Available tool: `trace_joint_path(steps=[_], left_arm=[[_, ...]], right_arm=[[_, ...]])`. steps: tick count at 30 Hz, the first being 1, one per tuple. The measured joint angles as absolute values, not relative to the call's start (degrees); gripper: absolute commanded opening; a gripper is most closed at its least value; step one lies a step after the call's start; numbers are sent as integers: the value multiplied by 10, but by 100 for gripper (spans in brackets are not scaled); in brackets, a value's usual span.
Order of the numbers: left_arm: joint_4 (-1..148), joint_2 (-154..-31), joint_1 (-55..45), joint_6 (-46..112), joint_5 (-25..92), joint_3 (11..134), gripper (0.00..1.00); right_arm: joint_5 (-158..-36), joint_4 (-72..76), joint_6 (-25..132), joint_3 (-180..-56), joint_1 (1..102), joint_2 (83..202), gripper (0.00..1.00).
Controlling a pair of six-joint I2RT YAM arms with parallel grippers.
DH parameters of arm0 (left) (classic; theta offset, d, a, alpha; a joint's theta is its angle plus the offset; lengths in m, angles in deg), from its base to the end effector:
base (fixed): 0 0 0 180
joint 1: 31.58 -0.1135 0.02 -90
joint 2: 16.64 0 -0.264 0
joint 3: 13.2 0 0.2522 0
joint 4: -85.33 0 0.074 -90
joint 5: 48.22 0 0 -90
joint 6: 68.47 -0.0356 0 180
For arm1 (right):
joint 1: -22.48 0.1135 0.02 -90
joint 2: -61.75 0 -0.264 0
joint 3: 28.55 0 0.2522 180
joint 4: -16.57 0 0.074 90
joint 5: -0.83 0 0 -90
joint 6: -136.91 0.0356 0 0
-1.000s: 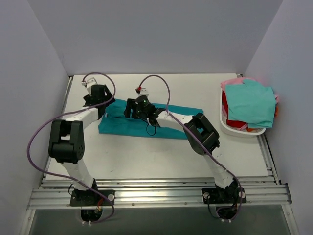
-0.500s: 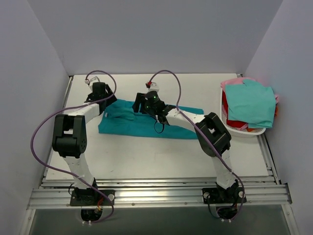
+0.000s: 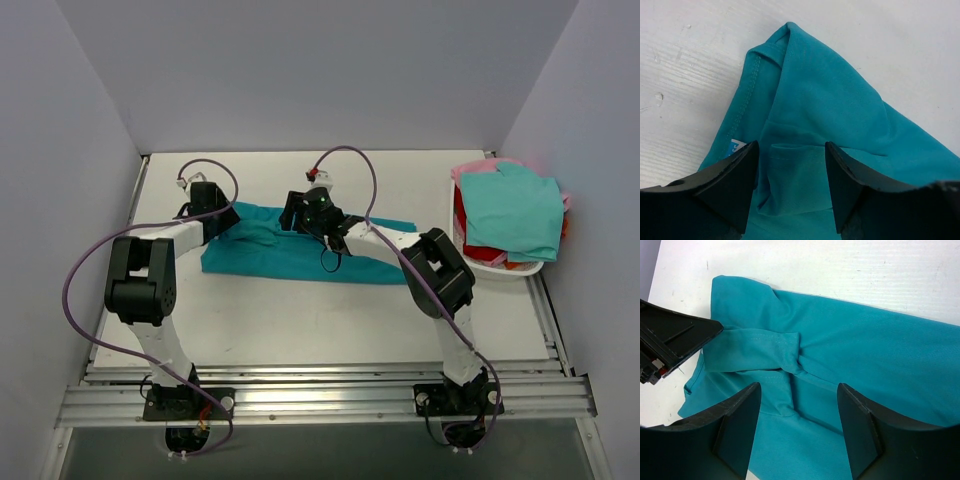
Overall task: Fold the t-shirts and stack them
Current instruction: Fold the other side of the tshirt into a rectangle
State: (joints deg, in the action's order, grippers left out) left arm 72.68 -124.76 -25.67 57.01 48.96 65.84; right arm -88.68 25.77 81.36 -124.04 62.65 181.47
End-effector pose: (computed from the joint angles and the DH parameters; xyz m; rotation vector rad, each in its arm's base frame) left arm 0.4024 -0.0372 0.1691 -0.6500 2.2093 -0.2294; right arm 0.3721 0.3137 0.2108 -0.0900 1.9287 0.8909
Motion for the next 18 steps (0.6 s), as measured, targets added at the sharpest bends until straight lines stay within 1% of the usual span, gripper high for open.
trace_joint_path(steps=[5, 8, 11, 12, 14, 15, 18], left_arm=[[730, -1248, -257, 571, 487, 658, 57], [733, -1248, -257, 571, 487, 658, 55], [735, -1248, -257, 571, 488, 658, 49], [735, -1248, -257, 571, 487, 658, 44], [735, -1248, -257, 570, 487, 659, 38], [735, -1248, -257, 570, 487, 659, 29], [735, -1248, -257, 568, 485, 662, 19]], right_arm=[[-887, 260, 815, -1240, 626, 1815, 57], [-887, 262, 816, -1240, 626, 1815, 56], [-887, 263, 816, -1237, 626, 1815, 55], [-887, 263, 816, -1236, 626, 1815, 55], [-887, 263, 816, -1235, 626, 1815, 55], [-887, 263, 816, -1235, 626, 1815, 54], [-887, 263, 816, -1234, 626, 1815, 54]])
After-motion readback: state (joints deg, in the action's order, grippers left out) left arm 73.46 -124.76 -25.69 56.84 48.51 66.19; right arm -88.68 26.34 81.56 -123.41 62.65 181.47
